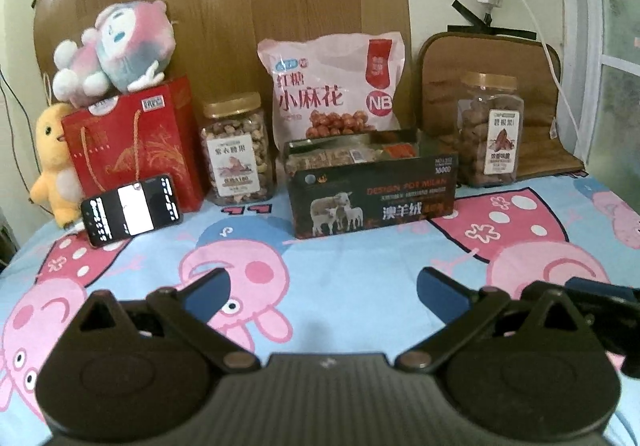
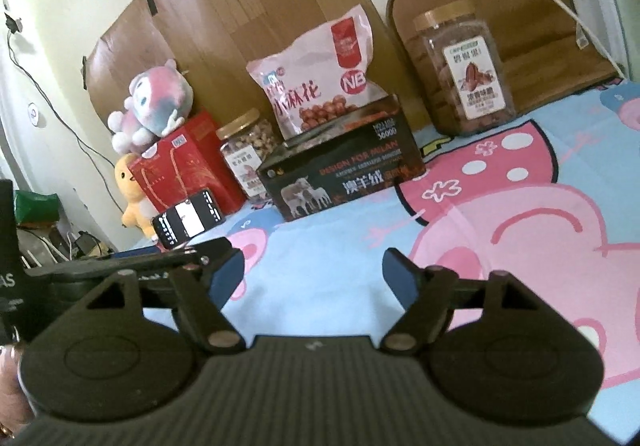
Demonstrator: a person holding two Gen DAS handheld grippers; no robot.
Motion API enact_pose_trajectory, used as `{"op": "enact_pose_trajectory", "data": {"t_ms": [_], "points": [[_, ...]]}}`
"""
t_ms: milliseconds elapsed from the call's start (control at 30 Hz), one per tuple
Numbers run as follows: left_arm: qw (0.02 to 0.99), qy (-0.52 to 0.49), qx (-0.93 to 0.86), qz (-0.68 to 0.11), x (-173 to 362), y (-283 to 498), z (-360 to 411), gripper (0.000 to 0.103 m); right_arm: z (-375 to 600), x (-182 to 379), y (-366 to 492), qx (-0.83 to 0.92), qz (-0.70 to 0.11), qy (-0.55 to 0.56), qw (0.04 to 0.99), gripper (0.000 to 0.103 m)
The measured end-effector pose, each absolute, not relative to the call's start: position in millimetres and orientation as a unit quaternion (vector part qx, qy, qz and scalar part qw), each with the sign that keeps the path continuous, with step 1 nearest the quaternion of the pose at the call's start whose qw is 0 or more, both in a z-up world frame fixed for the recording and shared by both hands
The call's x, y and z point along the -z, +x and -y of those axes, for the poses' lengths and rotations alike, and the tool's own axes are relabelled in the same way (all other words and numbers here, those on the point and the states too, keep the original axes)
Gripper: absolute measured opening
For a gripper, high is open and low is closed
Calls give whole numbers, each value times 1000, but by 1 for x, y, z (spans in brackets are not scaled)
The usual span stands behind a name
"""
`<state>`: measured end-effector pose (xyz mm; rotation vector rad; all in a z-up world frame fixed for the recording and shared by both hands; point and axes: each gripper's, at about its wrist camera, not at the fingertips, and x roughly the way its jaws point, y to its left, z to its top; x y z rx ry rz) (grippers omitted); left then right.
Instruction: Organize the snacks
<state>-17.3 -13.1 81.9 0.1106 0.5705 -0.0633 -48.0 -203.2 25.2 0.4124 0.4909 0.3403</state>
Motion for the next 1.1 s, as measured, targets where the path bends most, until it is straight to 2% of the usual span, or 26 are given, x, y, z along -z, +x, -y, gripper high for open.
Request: {"op": "enact_pose_trajectory", "data": {"t_ms": [300, 1100], "points": [[960, 72, 17, -269, -78, -21, 22, 103, 207, -24, -52, -154, -236, 209, 937, 82], [948, 85, -6, -308, -55, -3, 16, 103, 204, -8, -41, -145, -264, 212, 930, 84]]}}
